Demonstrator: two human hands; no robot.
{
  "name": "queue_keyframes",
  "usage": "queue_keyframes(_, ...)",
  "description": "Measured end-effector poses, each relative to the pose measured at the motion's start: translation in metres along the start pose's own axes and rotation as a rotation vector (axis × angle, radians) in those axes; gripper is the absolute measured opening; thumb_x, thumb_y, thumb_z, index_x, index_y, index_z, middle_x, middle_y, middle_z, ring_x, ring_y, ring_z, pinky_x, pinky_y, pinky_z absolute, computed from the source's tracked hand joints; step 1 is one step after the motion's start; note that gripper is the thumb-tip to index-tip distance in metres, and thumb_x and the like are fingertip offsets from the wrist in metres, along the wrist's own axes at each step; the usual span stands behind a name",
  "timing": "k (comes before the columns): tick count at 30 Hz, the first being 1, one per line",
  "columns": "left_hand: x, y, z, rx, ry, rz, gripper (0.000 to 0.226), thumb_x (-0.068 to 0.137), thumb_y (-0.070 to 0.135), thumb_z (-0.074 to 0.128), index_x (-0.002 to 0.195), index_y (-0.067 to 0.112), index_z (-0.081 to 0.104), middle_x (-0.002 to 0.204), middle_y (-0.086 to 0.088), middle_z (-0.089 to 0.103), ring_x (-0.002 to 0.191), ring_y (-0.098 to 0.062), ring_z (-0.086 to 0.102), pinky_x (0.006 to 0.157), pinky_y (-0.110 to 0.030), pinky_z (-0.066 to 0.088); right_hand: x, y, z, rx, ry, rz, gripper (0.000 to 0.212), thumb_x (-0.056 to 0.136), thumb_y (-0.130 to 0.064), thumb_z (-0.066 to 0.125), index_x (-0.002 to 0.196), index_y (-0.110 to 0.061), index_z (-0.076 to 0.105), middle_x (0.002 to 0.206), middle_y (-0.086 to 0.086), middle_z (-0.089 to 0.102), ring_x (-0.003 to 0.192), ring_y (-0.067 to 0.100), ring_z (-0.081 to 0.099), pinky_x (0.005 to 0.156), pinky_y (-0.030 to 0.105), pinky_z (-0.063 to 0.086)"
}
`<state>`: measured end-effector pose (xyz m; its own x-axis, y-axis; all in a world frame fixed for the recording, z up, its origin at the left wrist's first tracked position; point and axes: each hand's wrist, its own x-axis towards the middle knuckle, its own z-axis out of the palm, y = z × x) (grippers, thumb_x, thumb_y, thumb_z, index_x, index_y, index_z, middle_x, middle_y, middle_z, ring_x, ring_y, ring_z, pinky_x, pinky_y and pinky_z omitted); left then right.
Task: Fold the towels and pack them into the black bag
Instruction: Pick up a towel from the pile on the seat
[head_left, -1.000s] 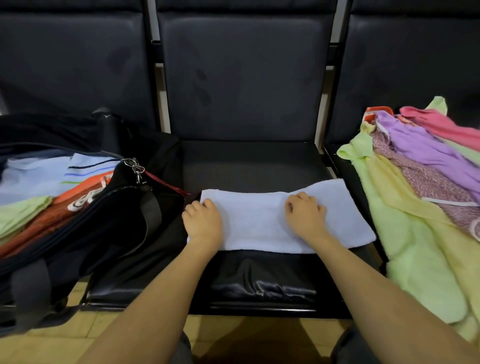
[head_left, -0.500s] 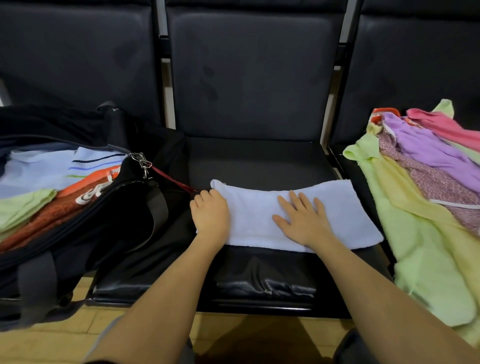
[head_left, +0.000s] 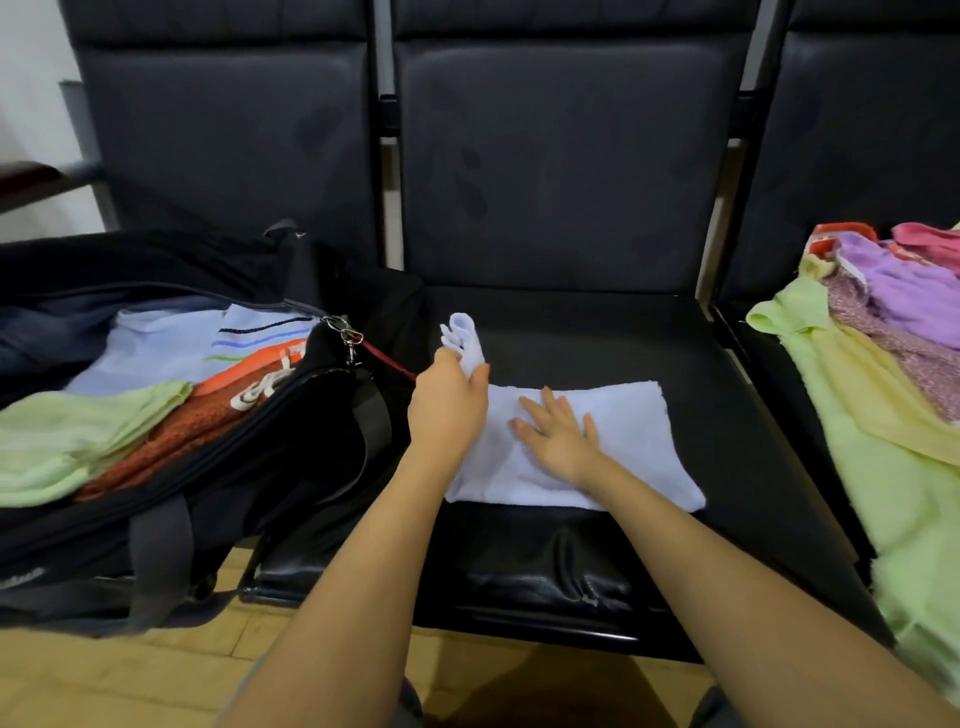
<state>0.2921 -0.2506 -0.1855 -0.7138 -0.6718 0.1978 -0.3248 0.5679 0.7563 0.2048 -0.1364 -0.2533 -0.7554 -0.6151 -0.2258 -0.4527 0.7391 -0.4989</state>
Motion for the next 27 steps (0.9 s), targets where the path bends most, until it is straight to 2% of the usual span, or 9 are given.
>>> queue_keyframes(2,0.0,0.004,0.005,-0.131,-0.013,-0.038,0.025,0.094,0.03,0.048,0.095,0.005,0.052,0.074,-0.001,0.054,0.062,-0.013,0.05,0.052,-0.026,0.035,-0.008,0.007,-0.01,0.142,0.15,-0.063,0.048,0.1,-0.041,0.037,0.145,-0.024,0.036,0.16,0.0,0.011,0.146,0.018,0.009,0.117,0.036,0.004)
queue_keyframes(6,-0.006,0.025,0.029,-0.248,-0.089,-0.042,0.02,0.094,0.026,0.049,0.083,0.009,0.049,0.068,0.002,0.051,0.055,-0.008,0.045,0.049,-0.024,0.033,-0.033,0.04,-0.035,-0.174,0.321,-0.048,0.037,0.1,-0.032,0.04,0.134,-0.019,0.049,0.138,0.002,0.043,0.125,0.024,0.038,0.104,0.034,0.025)
queue_keyframes(9,-0.016,0.041,0.054,-0.247,-0.156,0.061,0.036,0.093,0.022,0.048,0.06,0.01,0.038,0.05,0.005,0.038,0.04,-0.006,0.034,0.044,-0.021,0.028,-0.048,0.058,-0.053,-0.147,0.372,0.093,0.03,0.101,-0.026,0.035,0.121,-0.016,0.056,0.119,0.004,0.055,0.11,0.023,0.046,0.093,0.034,0.03)
queue_keyframes(14,-0.034,0.075,0.091,-0.329,-0.367,0.012,0.051,0.099,0.041,0.038,0.056,0.014,0.035,0.041,0.009,0.037,0.04,-0.004,0.039,0.045,-0.015,0.034,-0.055,0.074,-0.066,0.021,0.449,0.222,0.031,0.102,-0.023,0.028,0.115,-0.012,0.054,0.107,0.008,0.062,0.106,0.026,0.053,0.091,0.035,0.028)
queue_keyframes(16,-0.04,0.071,0.107,-0.121,-0.537,0.065,0.043,0.1,0.028,0.039,0.059,0.015,0.043,0.056,0.005,0.05,0.056,-0.005,0.048,0.061,-0.022,0.042,-0.055,0.077,-0.067,0.037,0.465,0.255,0.034,0.103,-0.026,0.026,0.112,-0.01,0.055,0.108,0.01,0.062,0.106,0.027,0.054,0.09,0.035,0.029)
queue_keyframes(18,-0.042,0.062,0.113,-0.006,-0.623,0.076,0.032,0.097,0.015,0.039,0.072,0.004,0.056,0.076,-0.012,0.061,0.074,-0.024,0.059,0.074,-0.037,0.05,-0.057,0.077,-0.068,0.049,0.47,0.279,0.036,0.103,-0.031,0.027,0.108,-0.009,0.055,0.104,0.012,0.063,0.104,0.029,0.056,0.093,0.038,0.03)
queue_keyframes(20,-0.039,0.059,0.11,-0.096,-0.57,0.034,0.028,0.096,0.01,0.038,0.093,-0.004,0.062,0.093,-0.021,0.065,0.087,-0.034,0.063,0.083,-0.045,0.052,-0.057,0.076,-0.066,-0.019,0.468,0.277,0.032,0.101,-0.034,0.033,0.107,-0.01,0.054,0.102,0.01,0.063,0.102,0.027,0.056,0.094,0.039,0.031)
queue_keyframes(22,-0.036,0.058,0.099,-0.068,-0.463,0.031,0.029,0.098,0.01,0.036,0.112,-0.001,0.059,0.112,-0.017,0.062,0.102,-0.031,0.06,0.092,-0.036,0.047,-0.056,0.074,-0.066,-0.103,0.474,0.283,0.033,0.099,-0.038,0.038,0.11,-0.011,0.053,0.109,0.008,0.061,0.105,0.025,0.055,0.097,0.04,0.032)
queue_keyframes(27,-0.034,0.032,0.089,0.585,-0.264,-0.029,0.042,0.096,0.023,0.043,0.136,0.016,0.032,0.138,-0.016,0.03,0.125,-0.034,0.033,0.105,-0.04,0.028,-0.055,0.07,-0.072,-0.227,0.545,0.371,0.055,0.094,-0.054,0.041,0.121,-0.007,0.052,0.124,0.013,0.056,0.118,0.03,0.05,0.101,0.042,0.033)
